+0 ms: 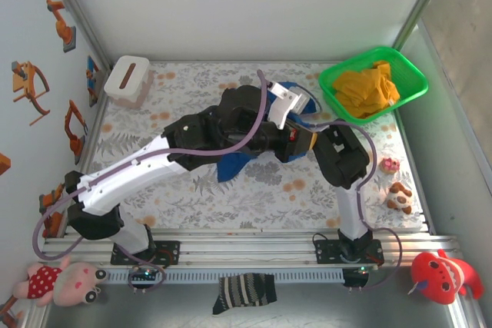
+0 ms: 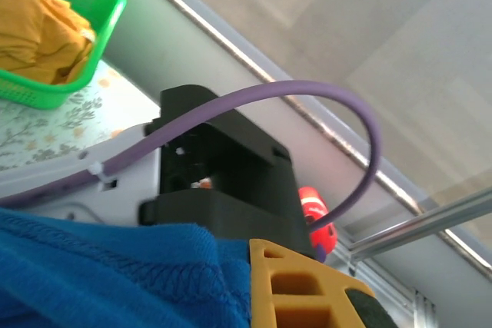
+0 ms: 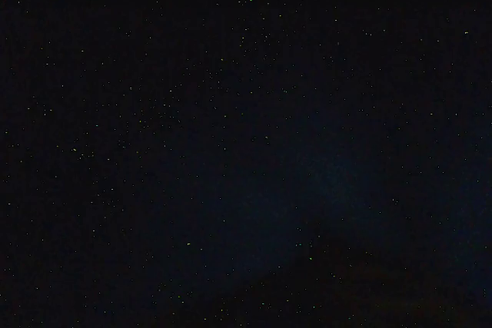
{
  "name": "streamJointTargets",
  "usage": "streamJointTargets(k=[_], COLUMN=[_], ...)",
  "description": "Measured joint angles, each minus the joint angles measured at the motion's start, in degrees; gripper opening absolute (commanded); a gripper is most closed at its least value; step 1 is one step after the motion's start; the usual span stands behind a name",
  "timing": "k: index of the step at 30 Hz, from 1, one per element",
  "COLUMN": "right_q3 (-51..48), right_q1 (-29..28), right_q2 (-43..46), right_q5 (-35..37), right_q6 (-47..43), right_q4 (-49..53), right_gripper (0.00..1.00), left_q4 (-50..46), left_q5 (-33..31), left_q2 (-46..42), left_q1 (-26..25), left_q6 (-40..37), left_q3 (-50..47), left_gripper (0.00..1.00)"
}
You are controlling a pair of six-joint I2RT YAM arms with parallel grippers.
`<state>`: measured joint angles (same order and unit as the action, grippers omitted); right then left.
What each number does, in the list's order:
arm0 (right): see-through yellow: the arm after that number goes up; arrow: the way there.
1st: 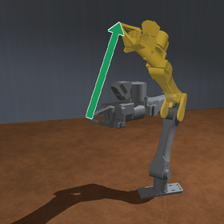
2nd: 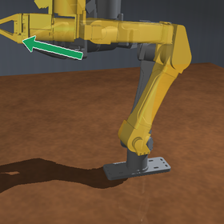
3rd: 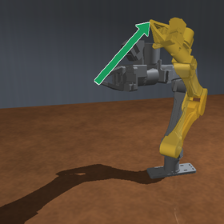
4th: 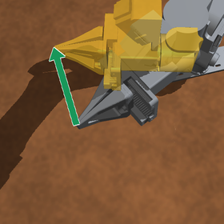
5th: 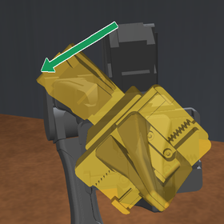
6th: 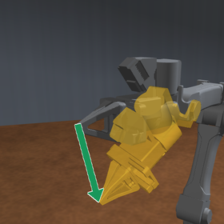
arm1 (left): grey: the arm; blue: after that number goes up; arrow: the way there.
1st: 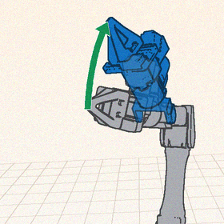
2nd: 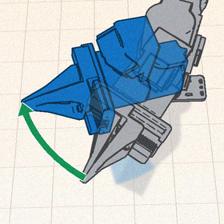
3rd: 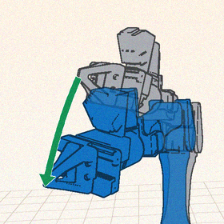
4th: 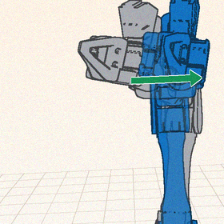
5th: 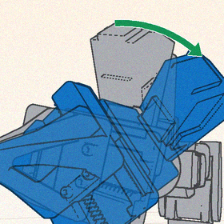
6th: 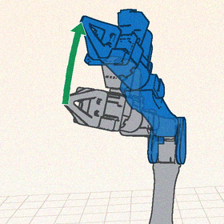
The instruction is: Fold the inside-out t-shirt
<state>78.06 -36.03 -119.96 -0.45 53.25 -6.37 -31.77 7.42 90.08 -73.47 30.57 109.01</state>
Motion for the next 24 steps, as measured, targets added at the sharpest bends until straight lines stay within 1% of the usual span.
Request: streamJointTargets(k=[3,8,9,12,13,15,16,21,24], right_q3=[0.96,0.90,0.66,-0.81,-1.16,-1.22,-1.20,1.84,4.31], right_q1=[0.68,0.61,0.59,0.48,0.39,0.20,0.00,-0.37,-0.37], right_q2=[0.00,-0.44,-0.57,-0.79,-0.90,-1.62,-1.86,-2.27,-2.64], right_q5=[-0.22,-0.81,-1.14,-1.90,-2.14,-2.60,-2.51,-1.86,-0.28], right_q6=[-0.02,0.61,0.92,2.01,2.38,2.99,3.23,4.04,4.42], right_q4=[0.00,0.07,-0.31,-1.70,-2.10,-2.69,-3.17,-2.75,0.24], right_gripper=[0.57,0.63,0.66,0.77,0.86,0.88,0.99,0.99,0.99], left_q4=[0.04,0.22,0.46,1.44,1.86,2.23,2.19,-1.27,-2.93], left_q5=[0.11,0.17,0.24,1.03,1.38,2.21,2.67,3.10,2.82], left_q2=[0.17,0.28,0.28,0.33,0.42,1.29,2.21,8.70,8.76], left_q1=[0.07,0.61,1.01,2.40,2.93,3.76,3.87,1.90,1.38], left_q6=[0.33,0.74,0.76,1.22,1.42,2.01,2.23,1.75,1.25], left_q3=[0.11,0.04,0.04,0.04,0.04,0.94,2.10,12.22,12.68], left_gripper=[0.00,0.00,0.00,0.00,0.00,0.00,0.00,0.00,0.00])
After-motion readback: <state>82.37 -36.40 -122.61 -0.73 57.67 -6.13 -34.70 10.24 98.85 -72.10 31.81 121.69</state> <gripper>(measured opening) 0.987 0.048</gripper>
